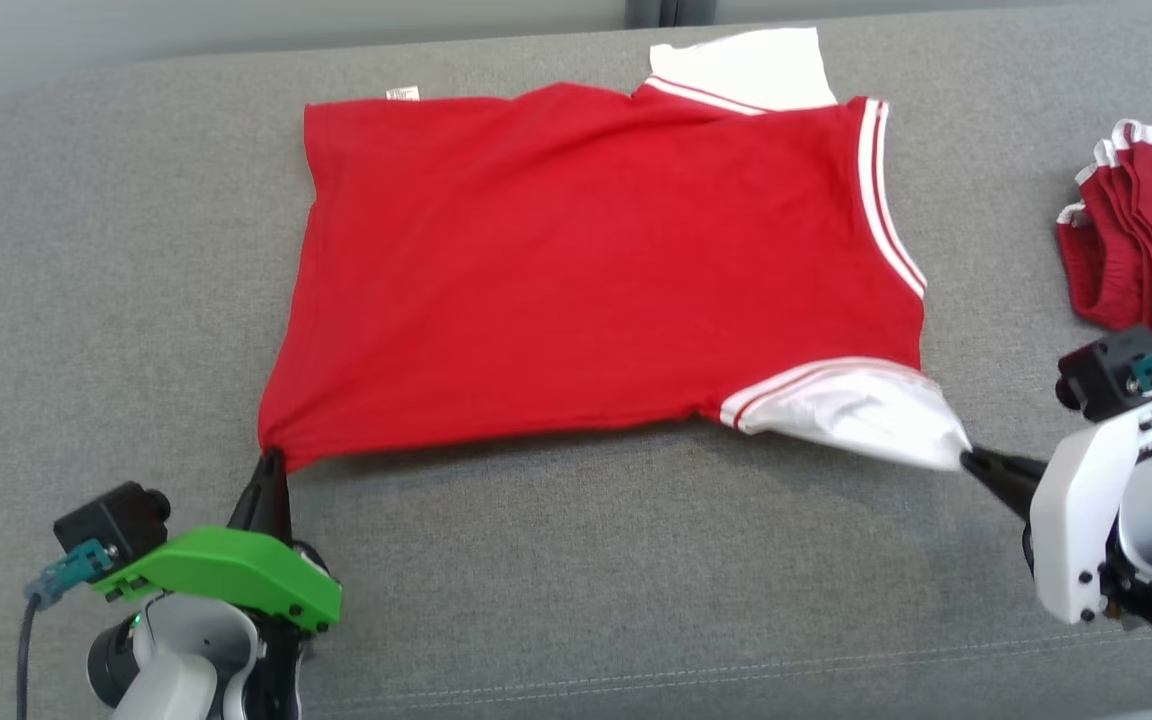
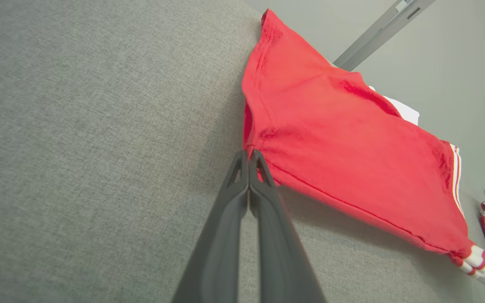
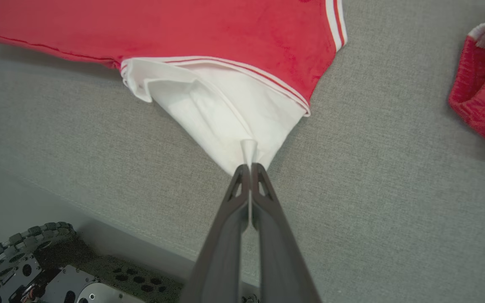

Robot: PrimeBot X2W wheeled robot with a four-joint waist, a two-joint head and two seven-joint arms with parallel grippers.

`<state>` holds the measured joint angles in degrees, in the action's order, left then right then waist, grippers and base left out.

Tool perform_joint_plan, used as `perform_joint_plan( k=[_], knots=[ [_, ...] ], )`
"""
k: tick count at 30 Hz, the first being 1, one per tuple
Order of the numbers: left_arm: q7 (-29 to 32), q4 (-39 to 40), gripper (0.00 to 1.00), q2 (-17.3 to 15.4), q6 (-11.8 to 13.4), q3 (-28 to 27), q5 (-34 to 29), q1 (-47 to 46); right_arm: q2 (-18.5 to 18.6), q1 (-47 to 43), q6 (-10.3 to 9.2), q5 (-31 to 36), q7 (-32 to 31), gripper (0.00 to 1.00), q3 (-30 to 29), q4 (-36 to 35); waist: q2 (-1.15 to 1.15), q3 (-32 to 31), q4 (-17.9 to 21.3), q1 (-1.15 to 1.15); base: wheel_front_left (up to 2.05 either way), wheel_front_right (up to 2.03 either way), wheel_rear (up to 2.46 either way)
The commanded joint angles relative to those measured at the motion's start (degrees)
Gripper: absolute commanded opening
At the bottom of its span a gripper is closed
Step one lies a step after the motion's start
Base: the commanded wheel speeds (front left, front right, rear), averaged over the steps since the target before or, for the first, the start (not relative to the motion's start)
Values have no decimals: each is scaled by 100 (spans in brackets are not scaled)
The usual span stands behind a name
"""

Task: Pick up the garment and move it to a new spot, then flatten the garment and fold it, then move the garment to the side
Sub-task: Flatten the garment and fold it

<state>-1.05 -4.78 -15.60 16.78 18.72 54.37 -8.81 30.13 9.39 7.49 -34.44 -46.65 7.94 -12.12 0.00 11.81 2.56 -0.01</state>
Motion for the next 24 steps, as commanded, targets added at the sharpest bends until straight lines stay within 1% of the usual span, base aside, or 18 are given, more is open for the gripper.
perform_joint_plan(
  k=[1,8,12,15,17,20,23,24],
  knots=[
    [45,-28,0,-126,56,65,-109,129,40,-180,-1,-89,-124,0,-5,-35,0,-133,-48,1,0,0,0],
    [307,-94,0,-386,199,411,-410,359,84,-789,-1,-708,-930,0,24,-364,0,-328,-90,1,0,0,0],
    [440,-74,0,-546,311,487,-536,489,118,-1230,-1,-992,-1415,0,-137,-555,0,-408,-95,1,0,0,0],
    [494,-11,0,-683,392,517,-616,571,95,-1470,-1,-1103,-1649,0,-312,-742,0,-447,-91,1,0,0,0],
    [531,25,0,-750,447,529,-669,609,21,-1507,-1,-1155,-1594,0,-403,-886,0,-462,-85,1,0,0,0],
    [646,87,0,-815,476,602,-693,538,3,-1317,0,-1078,-1388,0,-421,-1034,0,-439,-71,1,0,0,0],
    [843,125,0,-888,503,705,-786,307,-81,-981,-1,-999,-1033,0,-372,-966,0,-381,-72,1,0,0,0],
    [1021,136,0,-936,583,798,-895,130,-79,-701,-1,-947,-846,0,-296,-865,0,-323,-94,1,0,0,0]
  ],
)
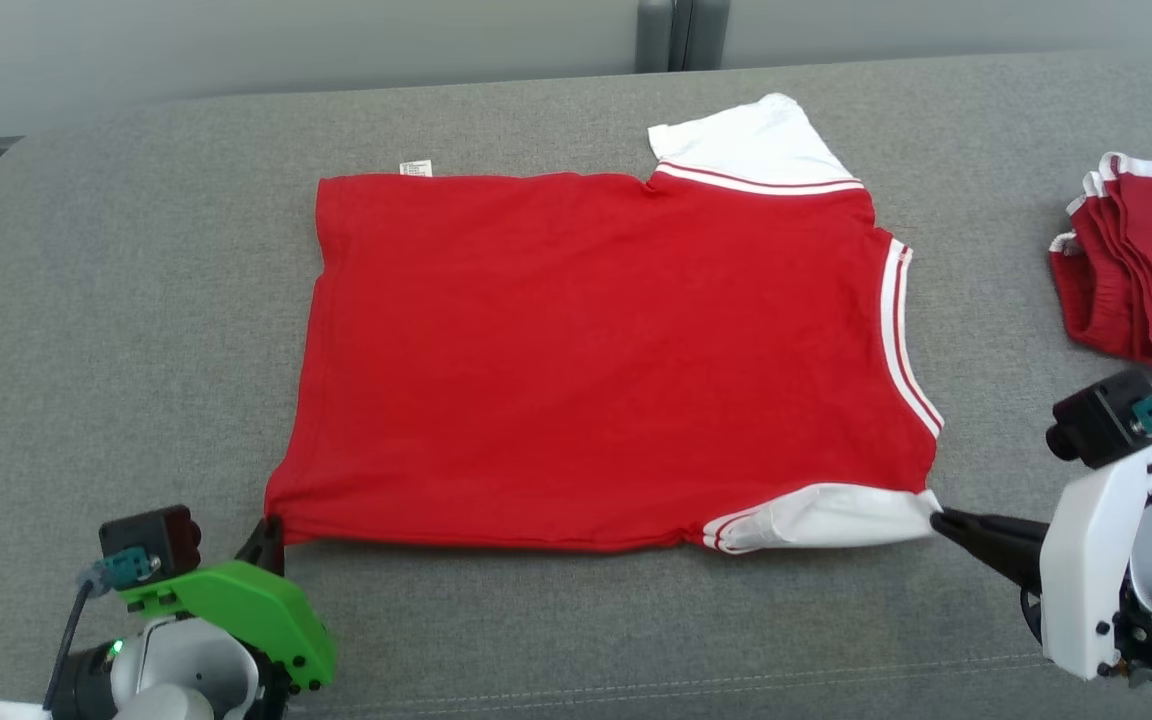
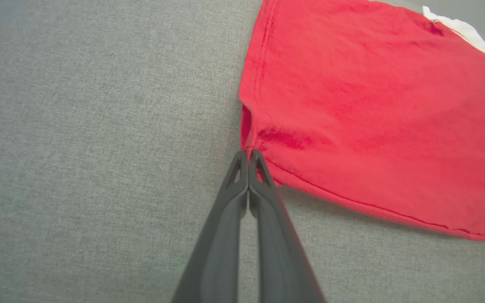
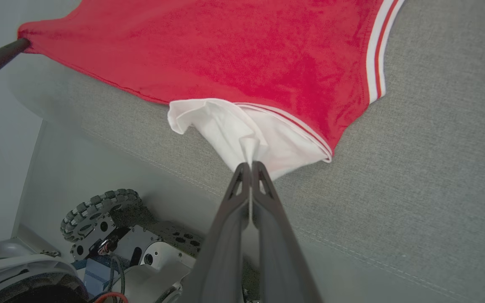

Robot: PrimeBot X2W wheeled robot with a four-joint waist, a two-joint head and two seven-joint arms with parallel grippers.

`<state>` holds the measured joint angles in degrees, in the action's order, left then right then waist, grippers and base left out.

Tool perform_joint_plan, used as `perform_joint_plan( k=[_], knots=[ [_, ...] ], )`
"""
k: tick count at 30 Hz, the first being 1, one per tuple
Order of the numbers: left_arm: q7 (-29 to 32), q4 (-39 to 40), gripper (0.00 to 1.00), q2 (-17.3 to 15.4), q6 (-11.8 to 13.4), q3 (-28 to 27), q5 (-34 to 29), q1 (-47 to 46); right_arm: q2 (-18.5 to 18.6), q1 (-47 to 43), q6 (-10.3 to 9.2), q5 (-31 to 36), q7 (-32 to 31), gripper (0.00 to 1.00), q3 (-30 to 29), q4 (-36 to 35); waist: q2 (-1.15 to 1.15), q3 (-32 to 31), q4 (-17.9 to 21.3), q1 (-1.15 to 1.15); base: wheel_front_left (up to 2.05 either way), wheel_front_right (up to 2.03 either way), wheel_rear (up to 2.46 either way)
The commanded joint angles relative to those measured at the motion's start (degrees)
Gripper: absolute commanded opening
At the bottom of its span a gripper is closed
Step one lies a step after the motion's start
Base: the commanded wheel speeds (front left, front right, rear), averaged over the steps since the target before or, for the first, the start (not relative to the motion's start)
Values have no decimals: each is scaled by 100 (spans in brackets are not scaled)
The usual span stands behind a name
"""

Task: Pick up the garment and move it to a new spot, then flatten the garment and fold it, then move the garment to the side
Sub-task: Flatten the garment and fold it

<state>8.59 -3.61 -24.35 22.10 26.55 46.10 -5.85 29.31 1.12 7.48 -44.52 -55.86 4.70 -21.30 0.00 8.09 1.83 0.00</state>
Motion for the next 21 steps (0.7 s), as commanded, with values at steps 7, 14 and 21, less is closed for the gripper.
perform_joint_plan(
  k=[7,14,21],
  knots=[
    [820,-119,0,-41,262,330,-310,-1026,99,1130,0,62,753,0,265,500,0,346,-182,0,0,0,0],
    [1633,-704,0,78,311,724,-602,-2123,430,2216,0,348,1720,0,837,1400,0,725,-366,0,0,0,0],
    [1955,-1341,0,240,59,1009,-812,-2983,523,3022,0,486,2560,0,1350,2308,0,973,-457,0,0,0,0]
  ],
)
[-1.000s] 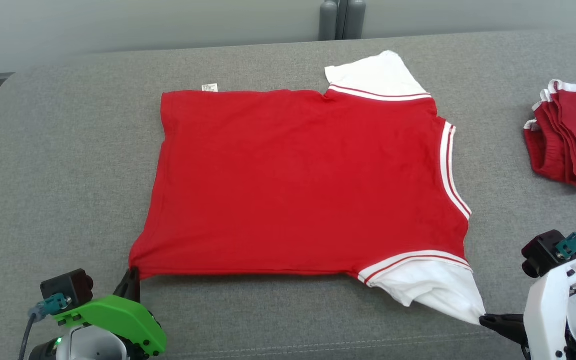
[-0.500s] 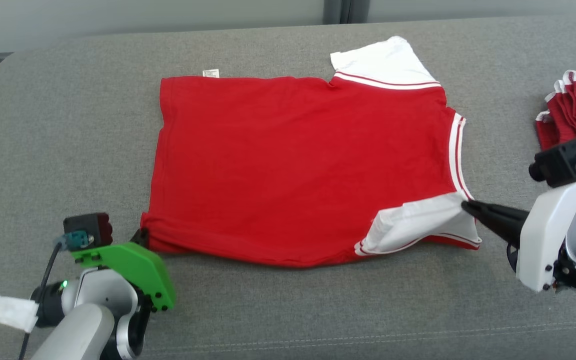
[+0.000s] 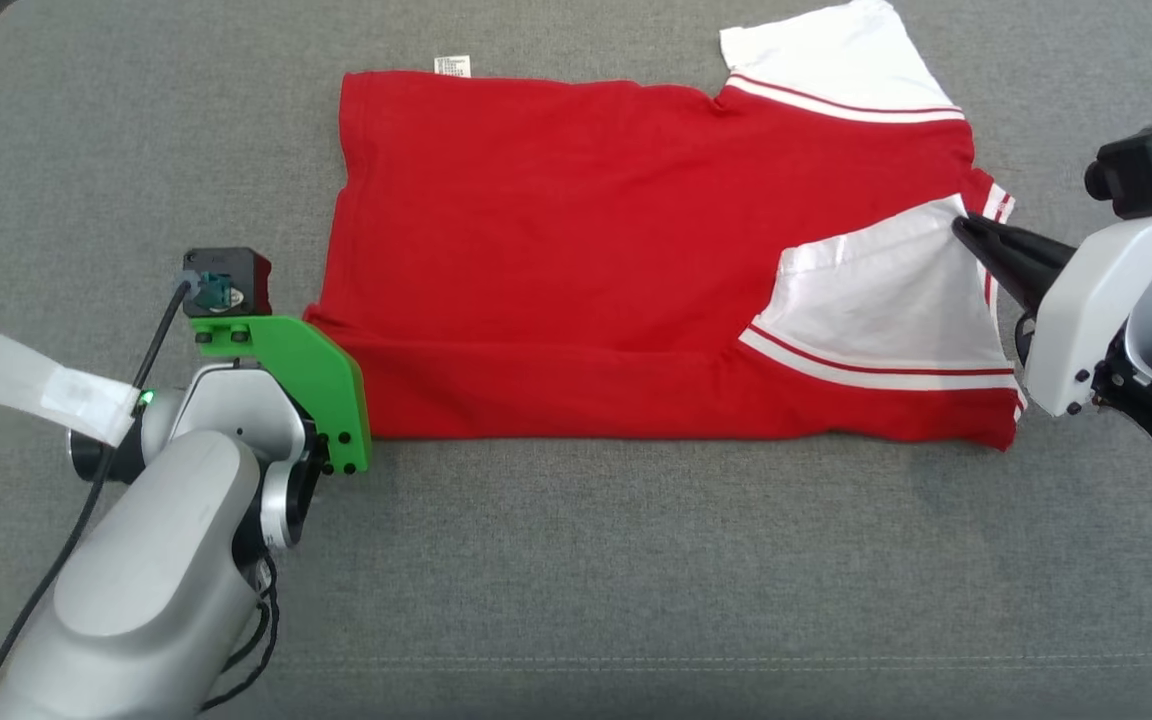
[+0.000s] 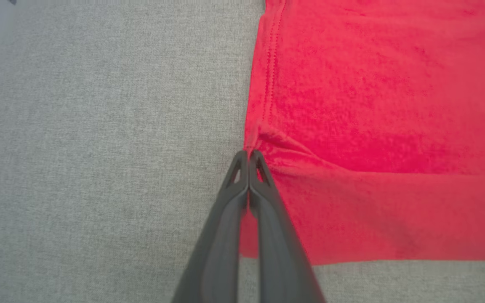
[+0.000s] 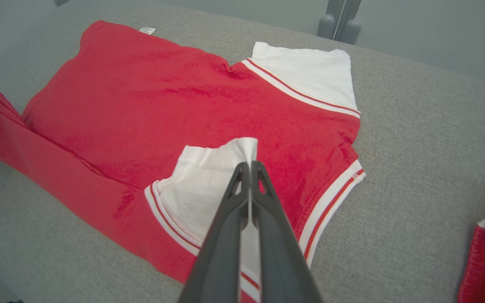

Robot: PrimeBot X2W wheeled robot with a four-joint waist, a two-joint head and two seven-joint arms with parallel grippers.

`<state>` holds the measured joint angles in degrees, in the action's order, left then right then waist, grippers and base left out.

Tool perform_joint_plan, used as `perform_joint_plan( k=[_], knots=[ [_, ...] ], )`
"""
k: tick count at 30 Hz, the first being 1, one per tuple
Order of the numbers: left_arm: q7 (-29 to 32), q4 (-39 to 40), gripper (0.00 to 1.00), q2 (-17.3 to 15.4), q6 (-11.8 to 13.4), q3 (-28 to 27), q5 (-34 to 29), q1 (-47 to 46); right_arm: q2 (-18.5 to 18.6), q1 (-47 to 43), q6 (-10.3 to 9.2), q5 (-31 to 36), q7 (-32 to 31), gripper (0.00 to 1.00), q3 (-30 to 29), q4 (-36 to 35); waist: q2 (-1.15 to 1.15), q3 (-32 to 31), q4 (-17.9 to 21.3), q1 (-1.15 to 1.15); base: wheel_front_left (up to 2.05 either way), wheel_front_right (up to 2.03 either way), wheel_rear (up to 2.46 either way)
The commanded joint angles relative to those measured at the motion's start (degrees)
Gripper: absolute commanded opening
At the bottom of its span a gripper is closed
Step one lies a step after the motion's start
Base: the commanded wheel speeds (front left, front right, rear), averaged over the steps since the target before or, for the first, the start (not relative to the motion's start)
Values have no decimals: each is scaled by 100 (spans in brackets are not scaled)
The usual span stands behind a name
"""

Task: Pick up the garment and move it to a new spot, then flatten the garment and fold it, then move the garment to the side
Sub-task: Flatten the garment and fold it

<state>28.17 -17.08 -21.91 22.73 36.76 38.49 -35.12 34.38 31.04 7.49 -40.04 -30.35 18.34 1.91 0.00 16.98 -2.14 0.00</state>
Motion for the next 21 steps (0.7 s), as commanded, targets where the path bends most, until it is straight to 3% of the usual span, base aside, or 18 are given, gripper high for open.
perform_joint_plan(
  k=[1,10,21],
  knots=[
    [9,-82,0,18,-32,10,-69,-147,15,131,-1,54,127,0,68,87,0,113,-63,0,0,0,0],
    [-153,-615,0,227,-207,19,-18,-538,91,794,-1,91,928,0,720,877,0,263,-76,0,0,0,0],
    [-353,-819,0,291,-195,-100,123,-436,194,1015,-1,124,1637,0,784,1292,0,230,-108,0,0,0,0]
  ],
)
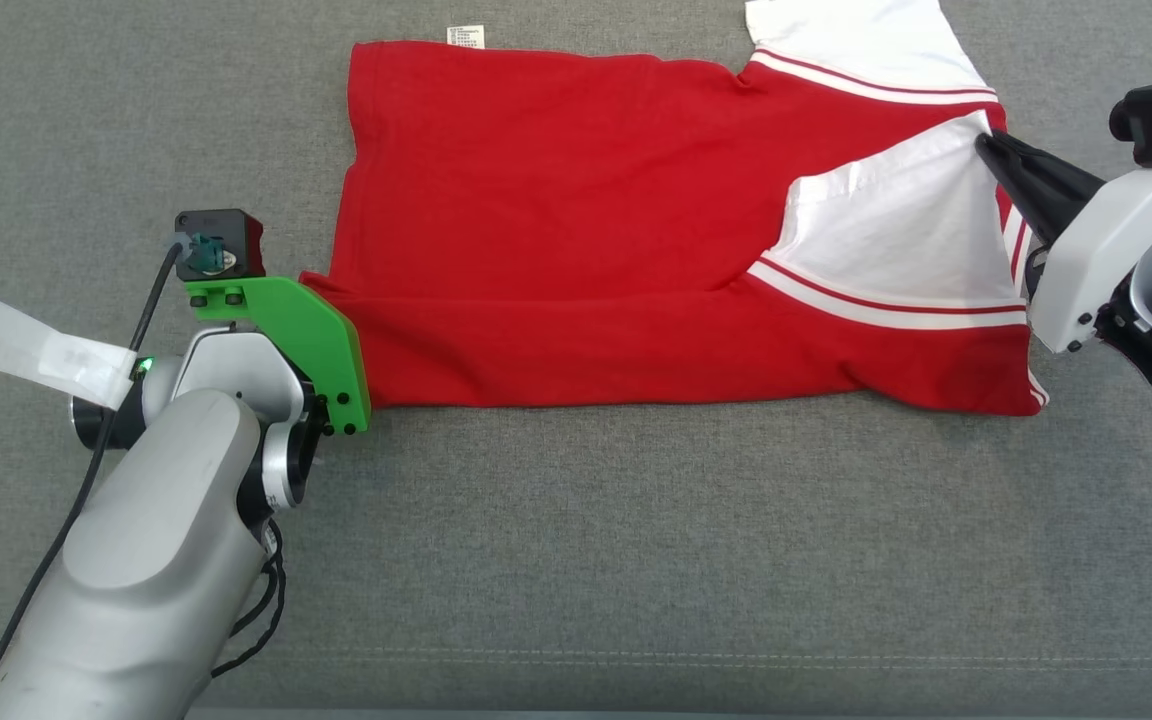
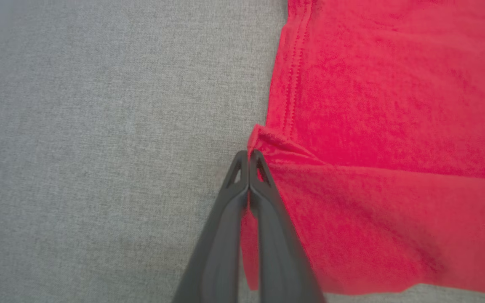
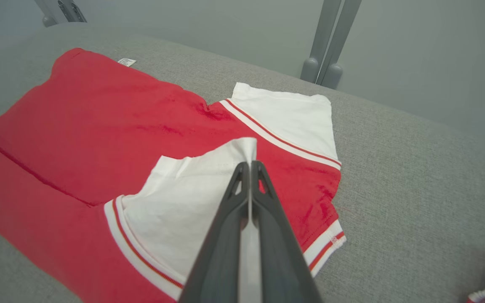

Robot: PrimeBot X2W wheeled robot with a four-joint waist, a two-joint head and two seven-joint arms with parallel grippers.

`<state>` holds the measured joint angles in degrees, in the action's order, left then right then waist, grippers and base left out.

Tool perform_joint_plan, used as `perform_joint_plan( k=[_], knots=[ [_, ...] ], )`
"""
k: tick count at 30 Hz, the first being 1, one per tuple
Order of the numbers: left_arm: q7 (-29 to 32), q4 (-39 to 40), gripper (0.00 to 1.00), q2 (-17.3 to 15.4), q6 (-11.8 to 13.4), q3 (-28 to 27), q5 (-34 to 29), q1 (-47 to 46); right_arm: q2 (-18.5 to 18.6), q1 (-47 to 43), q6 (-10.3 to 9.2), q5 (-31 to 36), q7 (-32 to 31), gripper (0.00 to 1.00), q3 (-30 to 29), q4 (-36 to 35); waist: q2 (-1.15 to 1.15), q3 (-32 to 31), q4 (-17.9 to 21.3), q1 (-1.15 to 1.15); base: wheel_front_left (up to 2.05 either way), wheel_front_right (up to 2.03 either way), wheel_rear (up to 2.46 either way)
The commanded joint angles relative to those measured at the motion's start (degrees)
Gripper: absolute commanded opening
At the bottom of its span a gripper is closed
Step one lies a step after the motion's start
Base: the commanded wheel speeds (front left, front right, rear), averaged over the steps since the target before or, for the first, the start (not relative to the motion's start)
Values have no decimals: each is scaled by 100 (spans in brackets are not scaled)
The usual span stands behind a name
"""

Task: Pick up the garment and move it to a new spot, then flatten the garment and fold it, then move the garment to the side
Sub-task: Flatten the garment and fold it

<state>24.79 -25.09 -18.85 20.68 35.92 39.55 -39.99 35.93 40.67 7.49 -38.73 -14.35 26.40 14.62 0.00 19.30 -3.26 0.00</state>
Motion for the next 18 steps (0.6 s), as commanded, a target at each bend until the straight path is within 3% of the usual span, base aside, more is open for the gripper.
perform_joint_plan(
  k=[1,7,8,9,10,18],
  knots=[
    [-26,-31,0,-15,12,-11,19,59,58,52,-1,25,63,0,-38,50,0,-5,2,0,0,0,0],
    [-64,-80,2,55,-51,26,54,41,-35,40,-1,95,147,0,-14,166,0,-9,4,0,0,0,0],
    [-135,-83,66,69,-67,27,24,-2,-72,61,-1,58,157,0,-8,208,0,-7,8,0,0,0,0],
    [-212,-106,100,88,-82,13,13,-37,-106,85,-1,37,168,0,9,249,0,-3,12,0,0,0,0],
    [-272,-135,100,101,-97,8,-2,-60,-139,107,-2,40,177,100,10,309,0,-3,15,0,0,0,0],
    [-1065,-271,100,32,-282,30,-263,-194,-534,167,-2,182,597,100,-340,782,0,-99,13,0,0,0,0]
  ],
)
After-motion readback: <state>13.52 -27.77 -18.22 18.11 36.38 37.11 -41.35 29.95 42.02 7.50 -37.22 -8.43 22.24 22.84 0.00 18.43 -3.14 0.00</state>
